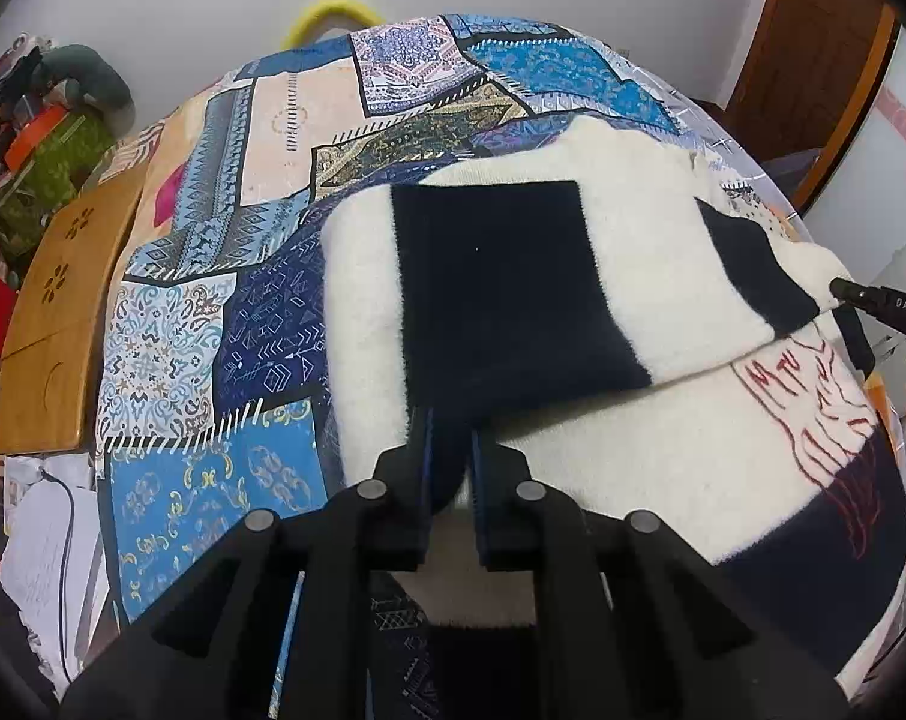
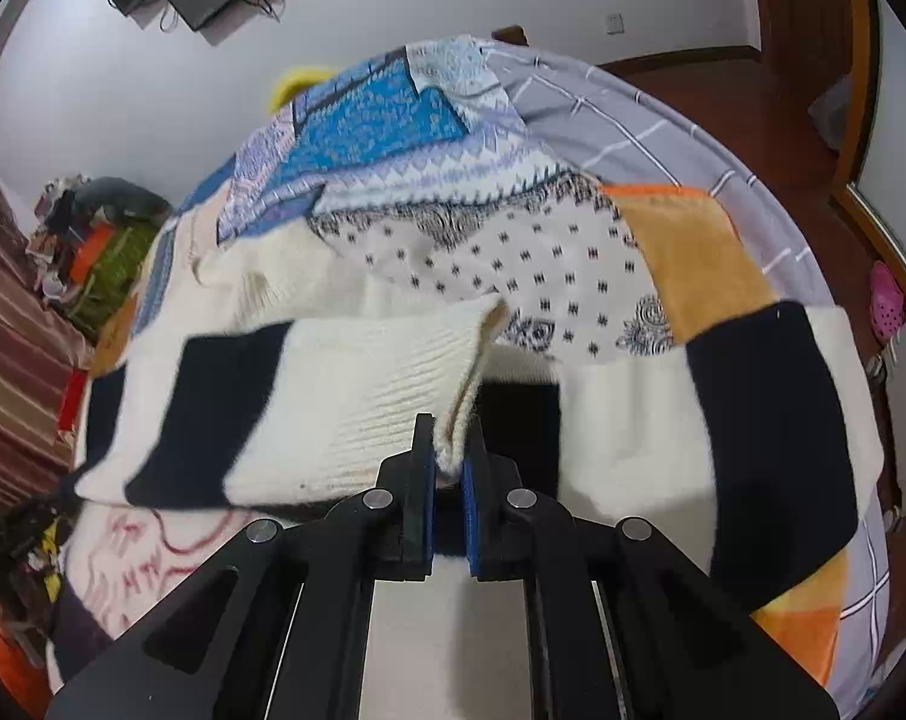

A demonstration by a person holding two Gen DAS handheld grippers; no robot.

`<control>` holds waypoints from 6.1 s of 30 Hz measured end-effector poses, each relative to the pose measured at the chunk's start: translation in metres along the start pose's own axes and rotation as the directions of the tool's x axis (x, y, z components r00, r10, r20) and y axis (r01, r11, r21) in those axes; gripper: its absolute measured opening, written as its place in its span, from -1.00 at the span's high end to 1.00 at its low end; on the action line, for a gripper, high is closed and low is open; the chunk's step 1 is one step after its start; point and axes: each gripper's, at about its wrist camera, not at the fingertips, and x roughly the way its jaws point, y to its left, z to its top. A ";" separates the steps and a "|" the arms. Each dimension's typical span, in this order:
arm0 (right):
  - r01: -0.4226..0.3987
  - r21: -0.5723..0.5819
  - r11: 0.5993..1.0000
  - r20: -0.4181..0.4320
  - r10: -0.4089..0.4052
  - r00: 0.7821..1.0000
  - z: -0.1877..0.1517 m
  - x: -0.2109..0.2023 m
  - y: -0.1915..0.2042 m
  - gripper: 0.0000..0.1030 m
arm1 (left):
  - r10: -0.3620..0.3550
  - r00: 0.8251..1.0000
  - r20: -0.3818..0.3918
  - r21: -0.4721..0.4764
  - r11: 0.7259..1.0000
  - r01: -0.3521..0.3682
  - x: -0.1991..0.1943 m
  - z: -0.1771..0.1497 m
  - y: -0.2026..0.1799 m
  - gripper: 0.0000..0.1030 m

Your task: Fold small clothes

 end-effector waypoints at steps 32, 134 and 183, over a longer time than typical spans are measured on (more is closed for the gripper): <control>0.218 0.122 0.968 0.152 -0.235 0.960 0.025 -0.090 -0.065 0.11 | -0.017 0.996 0.087 -0.045 0.999 0.021 -0.039 0.058 -0.014 -0.38; -0.135 -0.276 0.952 -0.109 0.109 0.988 -0.012 -0.001 0.136 0.05 | -0.050 0.996 0.073 0.135 0.990 0.040 -0.033 0.037 -0.070 -0.38; 0.054 -0.112 0.992 -0.154 -0.071 0.986 -0.046 -0.006 -0.014 -0.45 | 0.022 0.999 0.028 0.328 0.944 -0.030 0.058 0.123 -0.249 -0.44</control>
